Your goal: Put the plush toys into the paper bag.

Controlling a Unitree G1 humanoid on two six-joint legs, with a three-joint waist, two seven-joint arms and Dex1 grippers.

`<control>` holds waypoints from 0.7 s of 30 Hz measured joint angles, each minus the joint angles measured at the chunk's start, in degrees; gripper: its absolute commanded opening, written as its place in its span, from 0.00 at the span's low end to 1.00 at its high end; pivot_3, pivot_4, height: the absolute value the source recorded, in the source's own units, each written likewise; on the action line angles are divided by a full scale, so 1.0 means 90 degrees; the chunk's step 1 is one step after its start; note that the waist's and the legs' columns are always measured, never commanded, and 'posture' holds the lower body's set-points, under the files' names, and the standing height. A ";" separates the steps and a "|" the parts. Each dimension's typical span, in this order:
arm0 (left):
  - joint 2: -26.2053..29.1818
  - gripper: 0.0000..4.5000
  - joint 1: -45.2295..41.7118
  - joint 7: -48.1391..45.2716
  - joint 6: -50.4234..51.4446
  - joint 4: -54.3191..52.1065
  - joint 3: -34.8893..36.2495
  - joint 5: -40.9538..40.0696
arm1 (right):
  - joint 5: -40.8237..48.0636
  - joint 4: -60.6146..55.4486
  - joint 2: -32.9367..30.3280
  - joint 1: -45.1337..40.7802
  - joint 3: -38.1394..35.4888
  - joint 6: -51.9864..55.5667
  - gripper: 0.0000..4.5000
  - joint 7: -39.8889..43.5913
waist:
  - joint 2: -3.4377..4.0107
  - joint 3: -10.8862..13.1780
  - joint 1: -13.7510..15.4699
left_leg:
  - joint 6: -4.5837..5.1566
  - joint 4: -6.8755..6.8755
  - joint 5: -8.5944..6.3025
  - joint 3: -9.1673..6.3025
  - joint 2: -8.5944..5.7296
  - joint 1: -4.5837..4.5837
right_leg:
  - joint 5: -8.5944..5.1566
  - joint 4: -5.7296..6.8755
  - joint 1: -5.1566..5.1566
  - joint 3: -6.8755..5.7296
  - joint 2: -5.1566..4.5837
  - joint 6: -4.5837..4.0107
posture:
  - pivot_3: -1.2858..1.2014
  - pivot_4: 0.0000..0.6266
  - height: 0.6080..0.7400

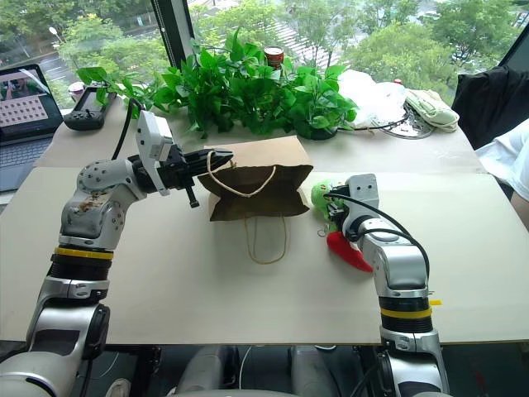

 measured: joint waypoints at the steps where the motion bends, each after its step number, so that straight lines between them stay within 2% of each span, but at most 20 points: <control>1: -0.0001 0.00 0.0000 0.0000 0.0000 0.0000 0.0000 0.0001 | 0.0000 0.0000 0.0000 0.0000 0.0000 -0.0018 0.21 0.0001 | 0.0000 0.0000 0.0001 | 0.0000 0.0000 0.0000 0.0000 0.0000 0.0000 | 0.0000 0.0000 0.0000 0.0000 0.0000 0.0000 | 0.52 0.24 1.00; 2: -0.0001 0.00 0.0000 0.0000 0.0000 0.0000 0.0000 0.0001 | 0.0000 -0.0001 0.0000 0.0000 0.0001 -0.0030 0.16 0.0004 | 0.0000 0.0000 0.0002 | 0.0000 0.0000 0.0000 0.0000 0.0000 0.0000 | 0.0000 0.0000 0.0000 0.0000 0.0000 0.0000 | 0.52 0.24 1.00; 4: -0.0001 0.00 0.0000 -0.0001 0.0000 0.0000 0.0000 0.0006 | 0.0001 -0.0003 0.0000 0.0000 0.0003 -0.0040 0.01 0.0017 | 0.0000 0.0000 0.0002 | 0.0000 0.0000 0.0000 0.0000 0.0000 0.0000 | 0.0000 0.0000 0.0000 0.0000 0.0000 0.0000 | 0.52 0.24 1.00; 10: -0.0001 0.00 -0.0003 -0.0007 0.0000 0.0010 -0.0001 0.0040 | 0.0004 -0.0138 -0.0039 0.0001 -0.0039 -0.0051 0.01 -0.0014 | 0.0000 0.0000 0.0004 | 0.0000 0.0000 0.0000 0.0000 0.0000 -0.0001 | 0.0000 0.0000 -0.0001 0.0000 0.0000 0.0000 | 0.52 0.24 1.00; 14: -0.0008 0.00 -0.0008 -0.0014 0.0001 0.0024 -0.0007 0.0044 | 0.0080 -0.0971 -0.0453 0.0013 -0.0284 -0.0026 0.01 0.0127 | 0.0006 0.0004 0.0011 | 0.0000 -0.0001 0.0000 -0.0001 0.0000 -0.0004 | 0.0000 -0.0002 -0.0002 -0.0001 -0.0001 0.0000 | 0.52 0.24 1.00; 21: -0.0065 0.00 -0.0016 -0.0025 0.0011 0.0040 -0.0011 0.0041 | 0.1142 -0.2560 -0.1034 -0.0031 -0.1285 0.1323 0.01 0.0685 | 0.0006 0.0004 0.0023 | 0.0000 -0.0003 0.0000 -0.0002 0.0000 -0.0003 | 0.0000 -0.0004 0.0000 -0.0001 -0.0001 0.0000 | 0.52 0.24 1.00</control>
